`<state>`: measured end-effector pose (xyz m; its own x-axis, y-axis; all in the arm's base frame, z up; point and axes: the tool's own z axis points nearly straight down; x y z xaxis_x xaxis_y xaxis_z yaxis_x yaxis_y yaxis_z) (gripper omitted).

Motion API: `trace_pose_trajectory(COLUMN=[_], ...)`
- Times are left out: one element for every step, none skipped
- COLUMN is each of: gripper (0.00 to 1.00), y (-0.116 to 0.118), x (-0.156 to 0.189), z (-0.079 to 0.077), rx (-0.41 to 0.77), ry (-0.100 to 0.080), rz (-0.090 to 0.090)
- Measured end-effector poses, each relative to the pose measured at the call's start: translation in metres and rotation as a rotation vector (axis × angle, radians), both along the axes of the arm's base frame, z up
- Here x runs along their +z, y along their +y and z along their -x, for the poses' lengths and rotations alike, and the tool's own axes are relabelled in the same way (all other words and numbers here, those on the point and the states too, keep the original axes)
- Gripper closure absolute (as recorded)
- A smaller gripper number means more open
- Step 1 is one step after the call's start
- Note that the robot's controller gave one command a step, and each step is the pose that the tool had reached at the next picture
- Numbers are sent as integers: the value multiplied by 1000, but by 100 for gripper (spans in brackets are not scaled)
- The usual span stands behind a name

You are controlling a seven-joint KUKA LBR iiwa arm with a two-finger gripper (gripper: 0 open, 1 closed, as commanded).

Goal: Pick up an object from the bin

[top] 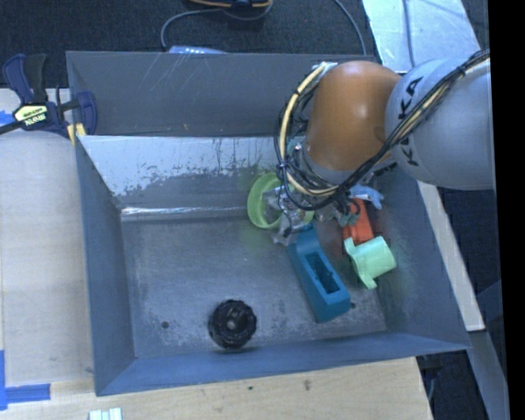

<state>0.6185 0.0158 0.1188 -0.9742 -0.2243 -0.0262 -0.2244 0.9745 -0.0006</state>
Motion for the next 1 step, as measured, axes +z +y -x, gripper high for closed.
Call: trace_pose_trajectory(gripper=[100], y=[4], x=[0], z=[6], rx=[89], ry=[-2], rz=[0])
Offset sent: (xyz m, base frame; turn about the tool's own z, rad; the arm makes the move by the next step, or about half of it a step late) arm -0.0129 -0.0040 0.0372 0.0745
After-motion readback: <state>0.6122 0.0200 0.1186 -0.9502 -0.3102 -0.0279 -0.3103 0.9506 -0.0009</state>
